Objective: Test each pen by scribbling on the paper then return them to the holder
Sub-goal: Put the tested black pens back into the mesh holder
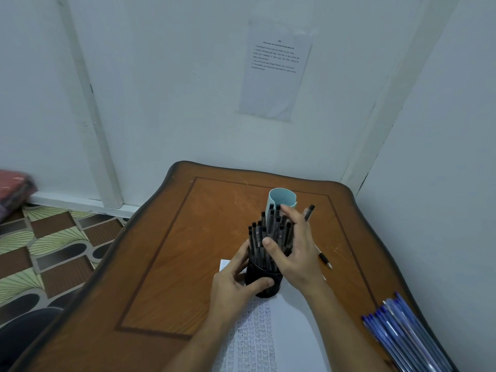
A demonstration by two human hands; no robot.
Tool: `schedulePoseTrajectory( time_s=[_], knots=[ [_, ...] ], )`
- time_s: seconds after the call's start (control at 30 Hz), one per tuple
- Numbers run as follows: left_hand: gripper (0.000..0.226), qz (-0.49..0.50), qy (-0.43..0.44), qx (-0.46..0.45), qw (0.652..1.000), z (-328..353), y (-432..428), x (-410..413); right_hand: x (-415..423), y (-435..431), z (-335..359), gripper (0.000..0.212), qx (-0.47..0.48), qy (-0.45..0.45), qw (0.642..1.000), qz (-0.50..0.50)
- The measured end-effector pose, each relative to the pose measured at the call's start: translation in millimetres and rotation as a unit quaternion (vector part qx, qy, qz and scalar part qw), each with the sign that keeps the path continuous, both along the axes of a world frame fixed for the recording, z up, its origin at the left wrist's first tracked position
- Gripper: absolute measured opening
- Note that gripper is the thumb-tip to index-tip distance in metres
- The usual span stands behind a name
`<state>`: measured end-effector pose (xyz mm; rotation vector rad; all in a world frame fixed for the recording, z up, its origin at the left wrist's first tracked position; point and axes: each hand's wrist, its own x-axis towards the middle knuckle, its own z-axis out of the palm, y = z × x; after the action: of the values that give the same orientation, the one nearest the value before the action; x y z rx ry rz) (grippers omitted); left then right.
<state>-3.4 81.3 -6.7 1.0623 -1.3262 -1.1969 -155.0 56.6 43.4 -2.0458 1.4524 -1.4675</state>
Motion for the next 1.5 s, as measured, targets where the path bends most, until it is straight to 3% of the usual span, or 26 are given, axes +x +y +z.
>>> schedulePoseTrajectory(
  time_s=[0.1,0.23,0.5,0.67,0.83,0.93,1.1,1.27,1.37,1.5],
  knots=[
    [0.087,0.002,0.0,-0.002,1.0,0.9,1.1,0.0,-1.6,3.1,-1.3,0.057,0.013,0.042,0.999,0.013],
    [0.087,-0.001,0.001,0.001,1.0,1.7,1.3,0.4,-0.2,4.5,5.7,0.054,0.015,-0.014,0.999,0.024],
    [0.087,0.004,0.0,0.005,1.0,1.4,1.4,-0.5,-12.4,12.8,13.3,0.105,0.105,-0.082,0.986,0.102],
    [0.087,0.005,-0.001,0.002,1.0,1.5,1.4,-0.7,-10.5,17.0,19.4,0.112,0.13,-0.049,0.982,0.126],
    [0.088,0.004,-0.001,0.006,1.0,-0.9,0.6,-0.4,-16.1,18.2,19.1,0.122,0.166,-0.081,0.976,0.115],
    [0.087,0.003,-0.004,0.004,1.0,-1.8,0.2,-0.8,-18.3,19.6,20.0,0.113,0.171,-0.084,0.977,0.098],
    [0.088,0.008,-0.007,0.005,1.0,-3.5,-0.5,-0.8,-18.4,19.4,23.5,0.07,0.141,-0.038,0.986,0.081],
    [0.089,0.011,-0.007,0.008,1.0,-6.5,-2.1,-0.7,-29.0,17.1,25.0,0.022,0.099,-0.126,0.984,0.079],
    [0.089,0.01,-0.002,0.011,1.0,-6.3,-2.4,-1.5,-27.2,13.4,37.9,0.043,0.088,-0.134,0.983,0.086],
    [0.089,0.009,-0.001,0.012,1.0,-5.0,-1.0,-0.6,-12.3,0.8,53.8,0.069,0.157,-0.012,0.979,0.128]
  ],
)
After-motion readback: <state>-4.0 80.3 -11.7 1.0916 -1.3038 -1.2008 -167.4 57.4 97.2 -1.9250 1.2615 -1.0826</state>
